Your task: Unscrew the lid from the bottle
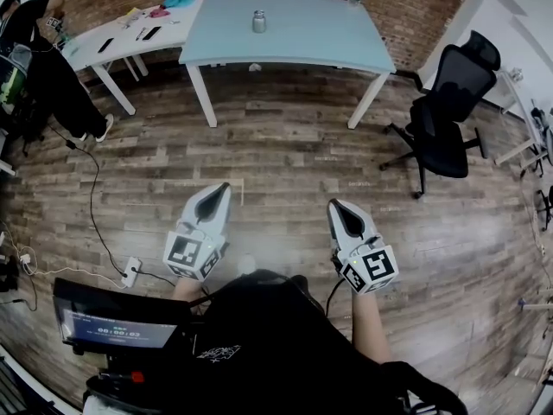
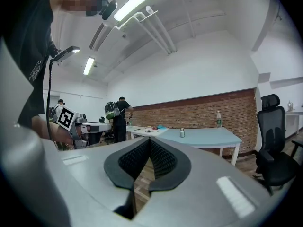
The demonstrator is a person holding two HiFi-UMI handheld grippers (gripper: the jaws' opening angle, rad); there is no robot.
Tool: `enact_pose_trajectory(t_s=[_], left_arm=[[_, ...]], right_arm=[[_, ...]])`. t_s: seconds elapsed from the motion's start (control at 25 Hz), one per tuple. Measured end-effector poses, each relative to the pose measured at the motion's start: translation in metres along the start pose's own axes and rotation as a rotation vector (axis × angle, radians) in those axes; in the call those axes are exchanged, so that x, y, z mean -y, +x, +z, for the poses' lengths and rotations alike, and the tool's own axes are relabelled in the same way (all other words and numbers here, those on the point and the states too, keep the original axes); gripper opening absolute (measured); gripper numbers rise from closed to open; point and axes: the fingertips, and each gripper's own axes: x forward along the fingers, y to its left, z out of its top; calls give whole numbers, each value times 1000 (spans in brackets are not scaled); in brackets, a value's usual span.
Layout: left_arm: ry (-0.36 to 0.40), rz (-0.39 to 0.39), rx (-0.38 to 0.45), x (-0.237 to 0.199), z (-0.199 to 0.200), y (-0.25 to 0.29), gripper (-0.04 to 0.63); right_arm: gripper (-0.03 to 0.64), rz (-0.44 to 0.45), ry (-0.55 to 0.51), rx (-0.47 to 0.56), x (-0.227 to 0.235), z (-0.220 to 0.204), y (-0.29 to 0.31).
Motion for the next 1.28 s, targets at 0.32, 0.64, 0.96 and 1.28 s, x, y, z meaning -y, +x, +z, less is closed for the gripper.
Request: enact_pose_trajectory(t_s=[0.32, 0.64, 0.96, 1.28], left_arm=[[6, -39, 16, -25, 7, 17, 0], [-4, -60, 14, -48, 5, 23, 0], [-1, -75, 25, -70, 8, 26, -1], [-12, -94, 18, -80, 5, 30, 0]], right_arm=[[3, -39, 16, 14, 2, 7, 20], [3, -51, 12, 16, -4, 10, 43], [3, -67, 9, 27, -11, 13, 60], [3, -88, 7, 21, -14, 13, 68]])
